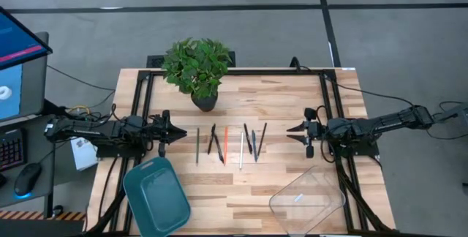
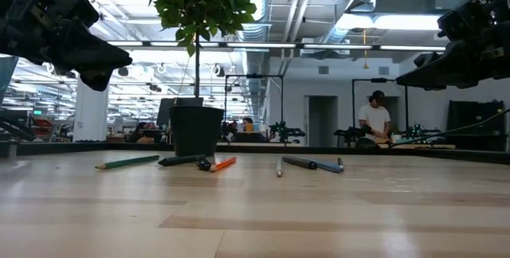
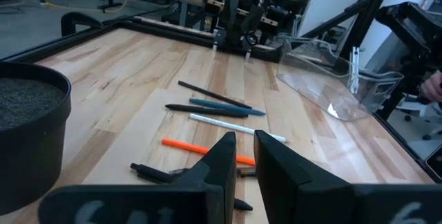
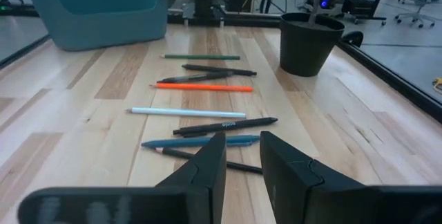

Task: Sort pens & pencils
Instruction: Put the black pencil into the transparent bin

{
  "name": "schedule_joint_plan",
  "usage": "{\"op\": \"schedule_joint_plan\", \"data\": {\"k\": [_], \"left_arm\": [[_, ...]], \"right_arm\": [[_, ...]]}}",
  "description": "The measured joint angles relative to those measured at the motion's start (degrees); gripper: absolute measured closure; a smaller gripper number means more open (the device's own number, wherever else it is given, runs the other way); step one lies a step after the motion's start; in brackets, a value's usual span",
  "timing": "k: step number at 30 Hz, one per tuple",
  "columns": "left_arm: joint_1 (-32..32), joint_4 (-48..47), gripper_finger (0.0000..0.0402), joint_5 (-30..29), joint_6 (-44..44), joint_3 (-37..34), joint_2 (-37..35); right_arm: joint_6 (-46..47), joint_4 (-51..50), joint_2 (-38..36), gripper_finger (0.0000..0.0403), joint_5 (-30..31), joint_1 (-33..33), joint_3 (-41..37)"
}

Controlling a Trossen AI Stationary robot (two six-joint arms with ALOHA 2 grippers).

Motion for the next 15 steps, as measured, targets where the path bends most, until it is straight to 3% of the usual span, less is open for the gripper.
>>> {"op": "schedule_joint_plan", "data": {"k": [5, 10, 15], "left_arm": [[0.0, 1.2, 0.0358, -3.1, 0.1, 0.0, 0.0], [0.0, 3.7, 0.0358, -11.1, 0.8, 1.8, 0.0], [0.0, 6.6, 0.0358, -15.2, 5.8, 3.9, 0.0]], "right_arm": [[2.4, 2.7, 0.0, 0.0290, 0.0, -0.9, 0.8], [1.4, 7.2, 0.0, 0.0290, 0.0, -2.4, 2.7], [-0.5, 11.7, 0.0, 0.0290, 2.7, -5.6, 4.6]]}}
